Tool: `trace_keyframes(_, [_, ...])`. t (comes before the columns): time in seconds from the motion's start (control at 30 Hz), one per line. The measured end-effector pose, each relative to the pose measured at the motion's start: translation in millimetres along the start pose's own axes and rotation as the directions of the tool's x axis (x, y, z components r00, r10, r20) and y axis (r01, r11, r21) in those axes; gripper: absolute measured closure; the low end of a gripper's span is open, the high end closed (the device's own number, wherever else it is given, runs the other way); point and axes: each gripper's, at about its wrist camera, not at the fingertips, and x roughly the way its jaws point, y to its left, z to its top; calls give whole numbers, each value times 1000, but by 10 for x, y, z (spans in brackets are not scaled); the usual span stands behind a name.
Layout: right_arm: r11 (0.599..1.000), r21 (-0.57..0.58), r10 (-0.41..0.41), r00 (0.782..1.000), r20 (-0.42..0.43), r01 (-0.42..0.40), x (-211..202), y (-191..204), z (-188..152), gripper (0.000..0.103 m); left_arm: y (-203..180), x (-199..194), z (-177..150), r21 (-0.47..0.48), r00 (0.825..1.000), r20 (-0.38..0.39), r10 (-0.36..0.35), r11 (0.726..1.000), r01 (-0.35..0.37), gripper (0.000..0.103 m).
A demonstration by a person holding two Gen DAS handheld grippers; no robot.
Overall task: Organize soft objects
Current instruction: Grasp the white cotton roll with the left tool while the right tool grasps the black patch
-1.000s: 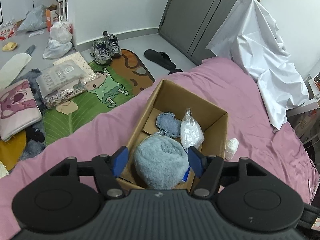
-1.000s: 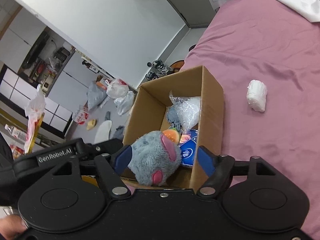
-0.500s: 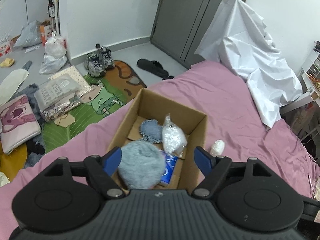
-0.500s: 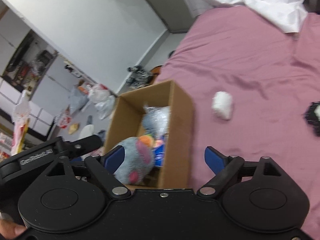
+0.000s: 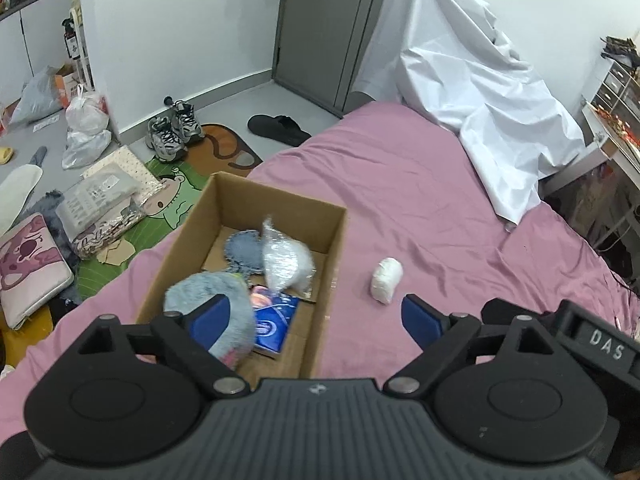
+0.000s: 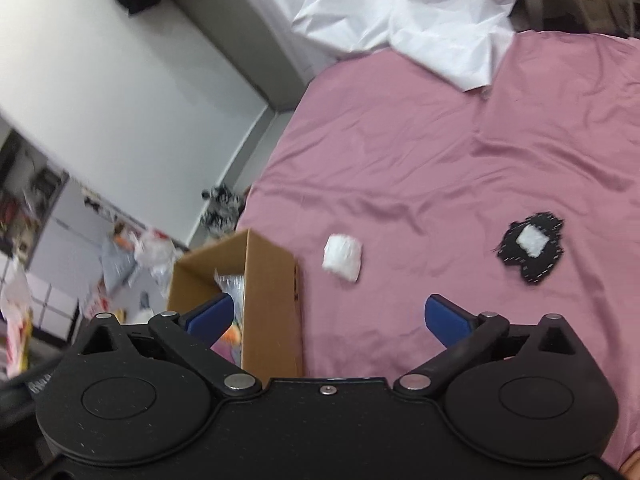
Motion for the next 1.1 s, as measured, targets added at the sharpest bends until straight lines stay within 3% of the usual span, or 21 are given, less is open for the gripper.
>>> trace_keyframes(0.2, [998, 15, -53, 998, 26, 53, -92, -239, 87, 0, -260, 44, -77, 15, 1000, -15, 0, 1000, 1, 3])
trace_keyframes(0.37, [998, 48, -29, 999, 20, 28, -168, -426, 155, 0, -446, 93, -140, 26, 1000, -23, 2, 1000, -2, 0])
trace_keyframes(0.9, [994, 88, -67, 998, 21, 64, -274, -944, 429, 0, -883, 311, -122, 26, 998, -44, -35, 999, 36, 0])
trace_keyframes(1.1, [998, 46, -54, 999, 8, 54, -224, -996, 480, 0, -1010, 432, -78, 54, 998, -69, -3, 998, 7, 0])
